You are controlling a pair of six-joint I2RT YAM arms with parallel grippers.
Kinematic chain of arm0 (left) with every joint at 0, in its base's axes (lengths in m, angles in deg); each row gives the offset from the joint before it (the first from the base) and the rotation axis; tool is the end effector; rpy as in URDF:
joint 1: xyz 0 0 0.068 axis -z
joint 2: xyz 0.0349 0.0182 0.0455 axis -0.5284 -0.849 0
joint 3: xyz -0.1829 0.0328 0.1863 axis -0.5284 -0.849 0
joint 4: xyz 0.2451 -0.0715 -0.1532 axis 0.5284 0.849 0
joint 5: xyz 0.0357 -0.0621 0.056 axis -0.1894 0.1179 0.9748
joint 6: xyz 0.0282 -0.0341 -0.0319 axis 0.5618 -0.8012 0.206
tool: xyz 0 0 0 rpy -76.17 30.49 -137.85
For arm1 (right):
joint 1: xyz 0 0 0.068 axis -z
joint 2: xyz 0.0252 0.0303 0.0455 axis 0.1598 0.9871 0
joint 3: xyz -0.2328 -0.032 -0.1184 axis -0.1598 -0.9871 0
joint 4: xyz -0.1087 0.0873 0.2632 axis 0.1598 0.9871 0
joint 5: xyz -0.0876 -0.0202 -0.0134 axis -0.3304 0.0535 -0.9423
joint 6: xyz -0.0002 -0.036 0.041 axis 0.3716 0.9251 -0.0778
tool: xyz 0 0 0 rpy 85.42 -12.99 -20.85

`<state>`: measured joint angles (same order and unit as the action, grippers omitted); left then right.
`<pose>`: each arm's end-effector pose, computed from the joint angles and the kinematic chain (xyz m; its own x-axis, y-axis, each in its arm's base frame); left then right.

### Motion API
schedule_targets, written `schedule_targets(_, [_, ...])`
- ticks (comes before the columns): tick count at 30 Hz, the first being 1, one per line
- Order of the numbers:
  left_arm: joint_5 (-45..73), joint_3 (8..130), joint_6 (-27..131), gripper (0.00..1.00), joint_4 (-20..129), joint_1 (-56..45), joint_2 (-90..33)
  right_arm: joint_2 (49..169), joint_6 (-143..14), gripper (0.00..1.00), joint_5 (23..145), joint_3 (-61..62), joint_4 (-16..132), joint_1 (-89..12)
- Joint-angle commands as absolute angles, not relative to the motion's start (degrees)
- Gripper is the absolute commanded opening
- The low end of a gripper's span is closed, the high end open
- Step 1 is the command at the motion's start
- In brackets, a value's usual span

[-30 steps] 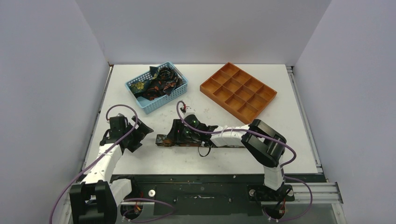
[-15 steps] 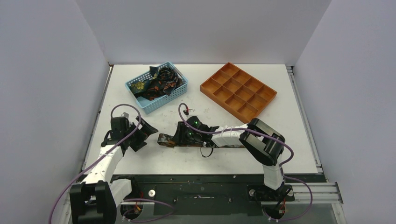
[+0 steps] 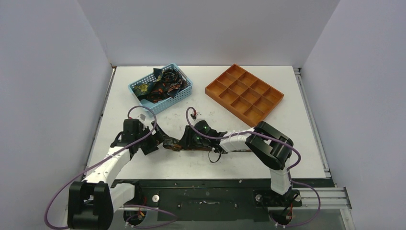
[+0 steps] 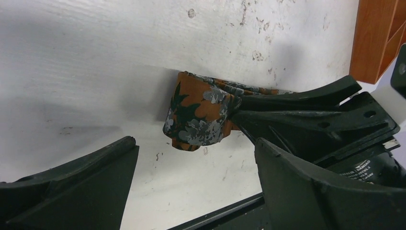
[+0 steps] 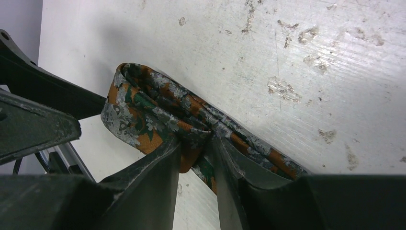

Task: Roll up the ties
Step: Roll the tie at the center of the board.

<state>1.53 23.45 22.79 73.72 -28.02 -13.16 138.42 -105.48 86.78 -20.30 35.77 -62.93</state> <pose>0.2310 -0.0288 0.1439 -0.7720 -0.5614 -0.2980 -0.2860 0.7256 -0.6259 0.2368 0.3337 0.0884 -0.8733 0.0376 -0.4857 -0.3496 0.6460 0.6786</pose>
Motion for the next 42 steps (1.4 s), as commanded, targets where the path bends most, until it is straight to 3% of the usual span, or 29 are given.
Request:
schedule_targets(1, [0.05,28.74,28.78,0.9,75.04,-26.79,-16.09,137.53,-103.65,0.32,86.23,-23.49,37.27,-61.89])
schedule_targets(5, [-1.32,31.57,32.36,0.87,78.75,-27.55,-19.95,137.95,-103.78,0.32,86.73,-24.39,36.22,-61.7])
schedule_targets(11, [-6.69,30.94,32.48,0.77,74.71,-27.72,-23.45,137.74,-103.52,0.32,87.42,-26.88,34.05,-61.21])
schedule_targets(19, [-8.09,29.67,33.05,0.74,70.9,-27.44,-26.22,137.65,-103.56,0.31,88.68,-30.61,31.04,-60.44])
schedule_targets(35, [-12.2,29.24,34.07,0.55,65.13,-28.63,-31.66,138.27,-104.35,0.31,90.59,-33.31,26.27,-60.39])
schedule_targets(39, [-12.61,29.14,34.8,0.54,64.26,-27.96,-32.24,138.24,-104.66,0.31,91.04,-33.76,25.42,-60.35])
schedule_targets(42, [-12.37,28.81,35.57,0.59,64.28,-26.32,-31.53,138.1,-104.63,0.31,91.29,-33.85,25.23,-60.35])
